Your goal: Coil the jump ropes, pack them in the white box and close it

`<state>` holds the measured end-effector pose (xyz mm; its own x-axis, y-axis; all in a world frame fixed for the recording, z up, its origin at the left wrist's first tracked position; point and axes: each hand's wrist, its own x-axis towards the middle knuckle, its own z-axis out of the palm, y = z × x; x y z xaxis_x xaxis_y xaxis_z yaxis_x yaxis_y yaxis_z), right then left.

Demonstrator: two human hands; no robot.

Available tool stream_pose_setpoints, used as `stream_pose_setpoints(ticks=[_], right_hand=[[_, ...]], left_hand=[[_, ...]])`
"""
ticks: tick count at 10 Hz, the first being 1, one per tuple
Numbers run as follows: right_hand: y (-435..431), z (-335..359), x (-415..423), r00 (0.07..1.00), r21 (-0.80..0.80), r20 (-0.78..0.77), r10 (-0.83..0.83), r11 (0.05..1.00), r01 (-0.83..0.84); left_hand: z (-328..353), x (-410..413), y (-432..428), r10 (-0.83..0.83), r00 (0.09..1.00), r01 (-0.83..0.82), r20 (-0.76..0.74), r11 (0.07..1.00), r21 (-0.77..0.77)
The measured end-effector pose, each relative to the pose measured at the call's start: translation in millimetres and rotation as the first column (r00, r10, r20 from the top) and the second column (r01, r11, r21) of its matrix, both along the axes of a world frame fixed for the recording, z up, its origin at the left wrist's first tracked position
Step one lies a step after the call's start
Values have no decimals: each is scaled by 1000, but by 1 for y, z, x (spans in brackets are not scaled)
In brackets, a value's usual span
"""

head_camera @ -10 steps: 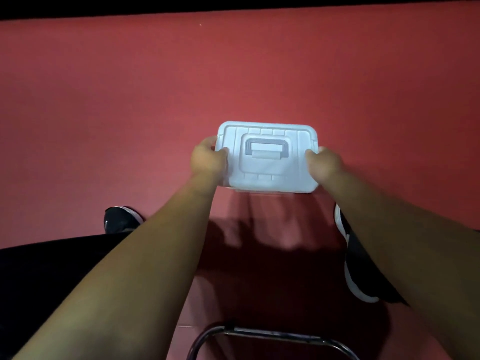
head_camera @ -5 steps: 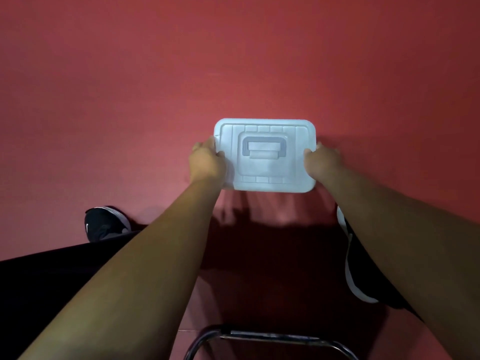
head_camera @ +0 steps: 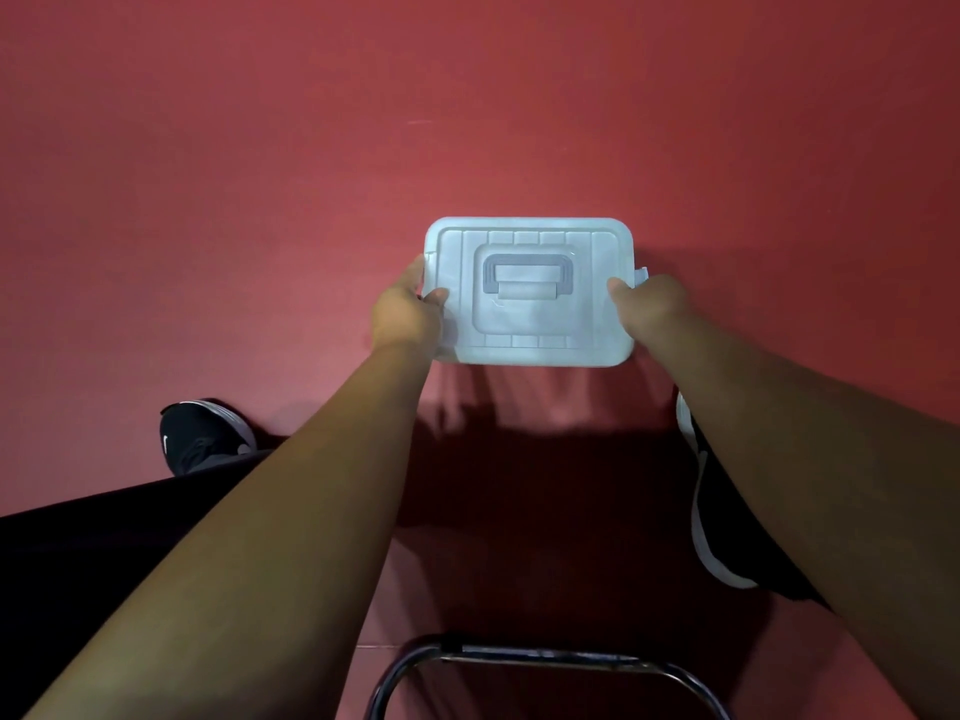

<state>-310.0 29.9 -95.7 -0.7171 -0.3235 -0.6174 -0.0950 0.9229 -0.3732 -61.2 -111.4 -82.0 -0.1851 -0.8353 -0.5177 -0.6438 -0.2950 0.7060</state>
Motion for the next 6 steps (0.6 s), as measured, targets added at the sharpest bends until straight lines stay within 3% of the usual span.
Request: stream_pose_setpoints(ticks=[2,4,6], right_hand=[[-2,4,4,996,4,-89,-33,999,34],[-4,11,9,979,99,-195,59,994,-41],[-14,39,14,989,144,-96,111,985,-96]], left_hand=[[-5,4,-5,34,999,-33,-21,999,38],[-1,4,-4,30,999,-29,-25,999,34],[22,0,-7,-140,983,135,122,990,42]])
